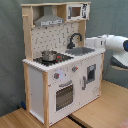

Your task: Play with the kitchen

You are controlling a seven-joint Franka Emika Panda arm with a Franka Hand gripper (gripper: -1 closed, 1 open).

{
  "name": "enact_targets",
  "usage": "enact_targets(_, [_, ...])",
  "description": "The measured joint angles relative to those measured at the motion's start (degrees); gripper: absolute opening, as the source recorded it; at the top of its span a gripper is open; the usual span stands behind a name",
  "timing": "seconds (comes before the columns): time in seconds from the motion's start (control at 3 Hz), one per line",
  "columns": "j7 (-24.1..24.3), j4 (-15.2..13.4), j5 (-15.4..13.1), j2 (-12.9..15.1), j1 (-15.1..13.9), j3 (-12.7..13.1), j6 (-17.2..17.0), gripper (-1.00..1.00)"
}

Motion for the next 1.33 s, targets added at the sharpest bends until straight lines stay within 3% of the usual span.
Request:
enact_targets(0.67, [-4.2, 6.7, 0.0, 7.1, -5.7, -2.0, 0.0, 1.00])
enact_targets(1.33, [-7.4, 14.6, 0.0, 14.5, -11.6, -1.9, 0.1, 1.00])
